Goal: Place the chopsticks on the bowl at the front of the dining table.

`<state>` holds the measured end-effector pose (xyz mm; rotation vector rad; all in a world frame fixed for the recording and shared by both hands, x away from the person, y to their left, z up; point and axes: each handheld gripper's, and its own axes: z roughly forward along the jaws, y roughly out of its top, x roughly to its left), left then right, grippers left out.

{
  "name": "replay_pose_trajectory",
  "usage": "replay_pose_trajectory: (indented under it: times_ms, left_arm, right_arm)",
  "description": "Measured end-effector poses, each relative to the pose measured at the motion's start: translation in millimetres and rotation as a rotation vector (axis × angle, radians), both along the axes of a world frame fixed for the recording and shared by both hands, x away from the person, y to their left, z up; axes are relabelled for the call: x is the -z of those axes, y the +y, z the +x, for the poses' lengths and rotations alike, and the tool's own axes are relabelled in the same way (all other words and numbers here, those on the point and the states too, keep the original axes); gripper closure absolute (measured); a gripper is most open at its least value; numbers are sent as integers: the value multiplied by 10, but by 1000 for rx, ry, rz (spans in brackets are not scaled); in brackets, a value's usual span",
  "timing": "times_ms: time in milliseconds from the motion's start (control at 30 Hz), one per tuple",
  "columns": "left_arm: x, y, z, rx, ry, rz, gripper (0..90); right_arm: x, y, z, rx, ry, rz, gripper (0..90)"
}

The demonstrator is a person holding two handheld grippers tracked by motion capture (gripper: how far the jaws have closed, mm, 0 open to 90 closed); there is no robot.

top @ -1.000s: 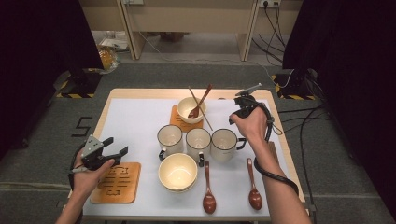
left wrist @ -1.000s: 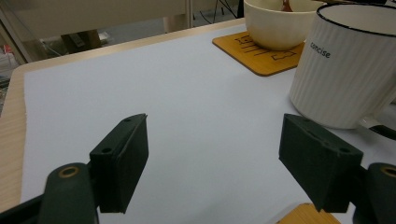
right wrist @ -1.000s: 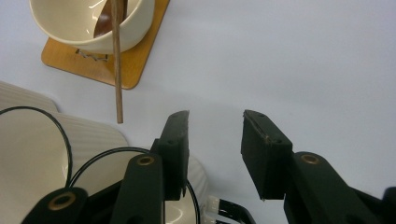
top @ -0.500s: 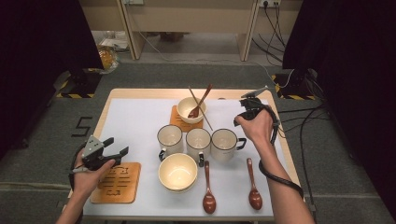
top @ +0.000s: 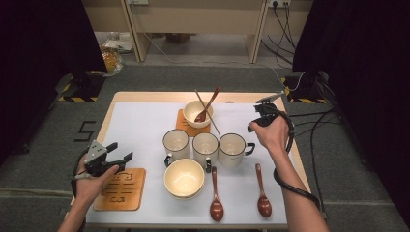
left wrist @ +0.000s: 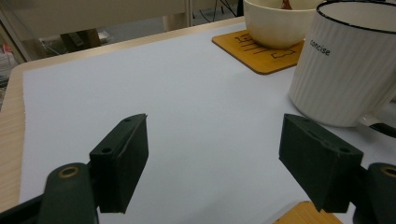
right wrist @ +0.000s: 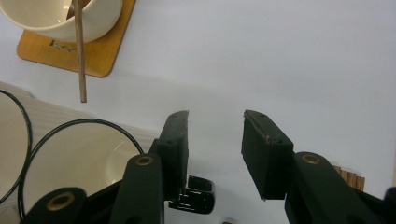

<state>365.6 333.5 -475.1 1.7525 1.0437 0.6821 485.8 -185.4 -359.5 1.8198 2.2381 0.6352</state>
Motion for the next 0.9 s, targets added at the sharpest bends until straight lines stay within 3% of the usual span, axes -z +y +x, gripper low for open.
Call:
replay_pose_trajectory:
  times_ms: [900]
  left_arm:
    - [-9,1,-7,-2,-5,-3,236]
  right_arm:
    - [12,-244,-130,39,-5,-6,615]
